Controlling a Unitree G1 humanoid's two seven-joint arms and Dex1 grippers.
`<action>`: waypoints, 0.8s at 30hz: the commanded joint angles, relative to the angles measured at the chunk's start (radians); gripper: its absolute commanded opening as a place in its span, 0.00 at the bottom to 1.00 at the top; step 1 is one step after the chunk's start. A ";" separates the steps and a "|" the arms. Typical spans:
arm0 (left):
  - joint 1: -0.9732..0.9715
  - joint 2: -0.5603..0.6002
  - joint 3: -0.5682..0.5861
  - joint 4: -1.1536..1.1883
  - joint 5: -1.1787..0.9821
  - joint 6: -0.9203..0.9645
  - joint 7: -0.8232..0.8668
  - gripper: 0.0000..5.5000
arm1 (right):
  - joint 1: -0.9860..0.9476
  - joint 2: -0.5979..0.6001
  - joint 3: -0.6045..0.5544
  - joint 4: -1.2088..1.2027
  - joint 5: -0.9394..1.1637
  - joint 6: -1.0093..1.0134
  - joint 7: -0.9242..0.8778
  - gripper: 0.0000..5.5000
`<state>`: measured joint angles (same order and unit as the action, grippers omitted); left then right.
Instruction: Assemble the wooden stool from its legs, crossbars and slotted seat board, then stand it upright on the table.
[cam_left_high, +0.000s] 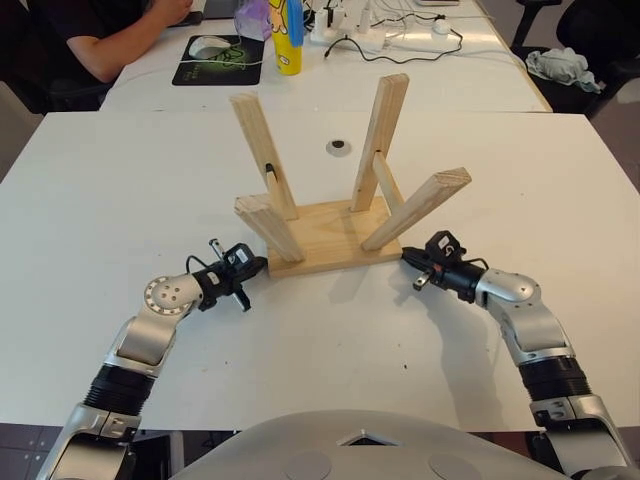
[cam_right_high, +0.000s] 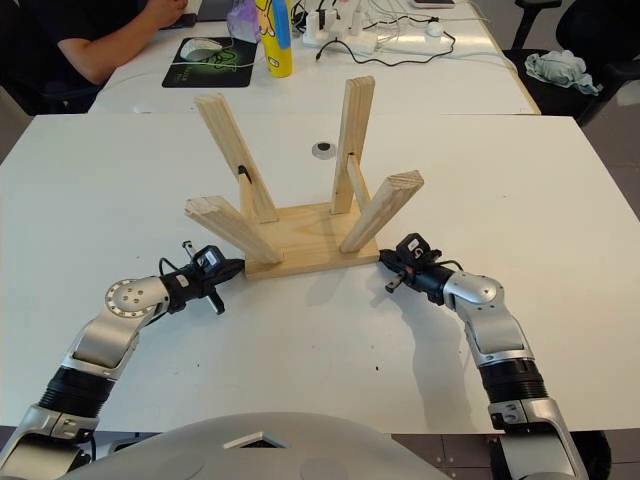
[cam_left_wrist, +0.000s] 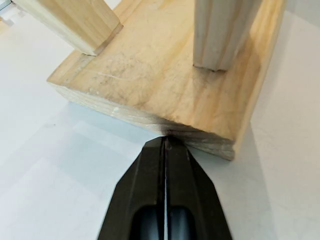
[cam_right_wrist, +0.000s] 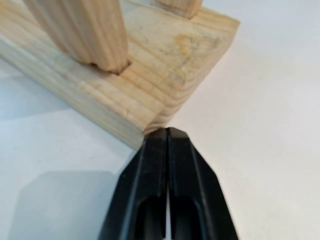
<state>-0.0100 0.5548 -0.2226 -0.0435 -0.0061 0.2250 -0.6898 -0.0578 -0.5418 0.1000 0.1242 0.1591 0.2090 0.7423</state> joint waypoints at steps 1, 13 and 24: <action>0.038 -0.028 -0.052 0.037 -0.017 0.048 -0.044 0.00 | 0.050 0.013 0.062 -0.017 0.000 0.037 0.055 0.01; 0.014 -0.013 0.017 -0.207 -0.188 0.256 -0.074 0.00 | 0.097 -0.036 0.055 -0.276 0.099 0.182 0.114 0.01; -0.017 0.028 0.093 -0.427 -0.316 0.475 -0.098 0.00 | 0.101 -0.092 -0.009 -0.465 0.194 0.338 0.142 0.01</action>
<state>0.0037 0.6128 -0.0914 -0.3894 -0.2311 0.6917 -0.7236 0.0666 -0.6695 0.0720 -0.2493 0.2577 0.5458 0.8243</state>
